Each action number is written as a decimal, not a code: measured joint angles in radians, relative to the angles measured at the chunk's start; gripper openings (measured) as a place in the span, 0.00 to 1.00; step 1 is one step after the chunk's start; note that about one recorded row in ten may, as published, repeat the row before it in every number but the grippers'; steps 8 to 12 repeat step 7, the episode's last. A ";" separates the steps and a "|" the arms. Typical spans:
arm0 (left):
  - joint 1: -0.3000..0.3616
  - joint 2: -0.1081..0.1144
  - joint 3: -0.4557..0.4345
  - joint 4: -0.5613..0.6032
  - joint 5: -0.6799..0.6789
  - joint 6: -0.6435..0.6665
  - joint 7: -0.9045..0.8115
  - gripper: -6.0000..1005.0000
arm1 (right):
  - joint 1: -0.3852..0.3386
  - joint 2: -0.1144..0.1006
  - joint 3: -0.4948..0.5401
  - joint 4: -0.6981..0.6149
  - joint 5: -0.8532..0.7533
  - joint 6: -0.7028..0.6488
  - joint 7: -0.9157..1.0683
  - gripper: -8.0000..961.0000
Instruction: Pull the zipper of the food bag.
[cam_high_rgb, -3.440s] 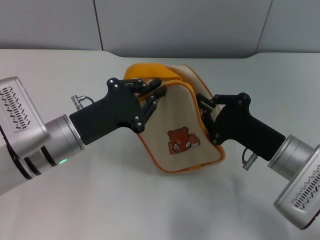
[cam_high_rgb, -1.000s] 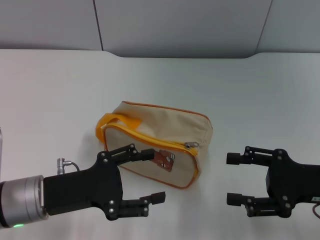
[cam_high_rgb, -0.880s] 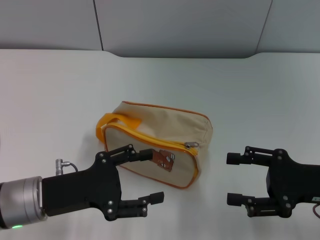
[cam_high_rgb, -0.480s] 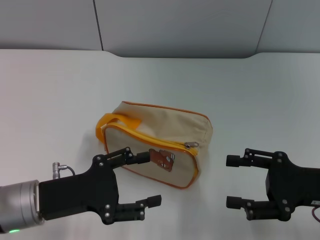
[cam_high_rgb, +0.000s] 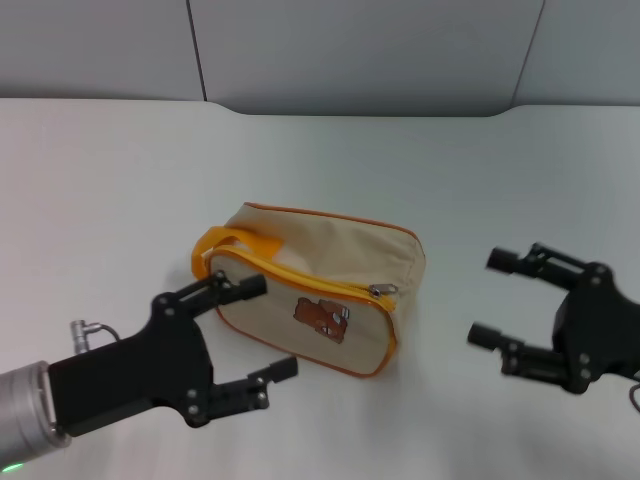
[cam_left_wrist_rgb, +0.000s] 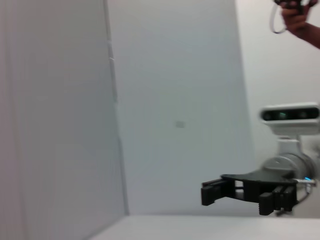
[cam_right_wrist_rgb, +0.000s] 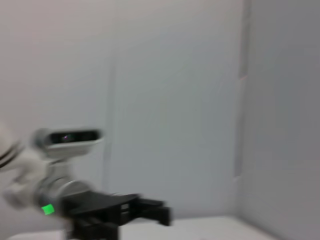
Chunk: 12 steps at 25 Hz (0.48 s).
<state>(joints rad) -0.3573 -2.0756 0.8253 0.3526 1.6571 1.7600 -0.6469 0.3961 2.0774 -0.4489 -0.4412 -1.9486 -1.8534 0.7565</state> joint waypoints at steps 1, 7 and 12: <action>0.012 0.001 -0.002 -0.002 -0.023 0.013 0.009 0.82 | -0.006 0.002 0.018 0.004 0.006 -0.001 -0.007 0.81; 0.039 0.001 -0.034 -0.003 -0.058 0.046 0.037 0.82 | -0.021 -0.001 0.082 0.028 0.039 -0.004 -0.011 0.81; 0.039 0.001 -0.034 -0.003 -0.058 0.046 0.037 0.82 | -0.021 -0.001 0.082 0.028 0.039 -0.004 -0.011 0.81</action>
